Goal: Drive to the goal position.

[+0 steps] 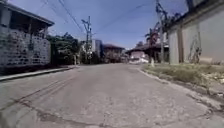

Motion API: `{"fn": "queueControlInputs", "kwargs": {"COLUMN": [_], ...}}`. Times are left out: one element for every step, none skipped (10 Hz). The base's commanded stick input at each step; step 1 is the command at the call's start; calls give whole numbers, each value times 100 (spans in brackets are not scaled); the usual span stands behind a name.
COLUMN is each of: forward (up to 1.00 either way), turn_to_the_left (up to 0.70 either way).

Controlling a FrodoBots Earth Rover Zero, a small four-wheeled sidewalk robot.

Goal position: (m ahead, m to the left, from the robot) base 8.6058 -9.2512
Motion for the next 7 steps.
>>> {"fn": "queueControlInputs", "kwargs": {"forward": [100, 100, 100, 100, 100, 100, 100], "turn_to_the_left": [0, 0, 0, 0, 0, 0, 0]}}
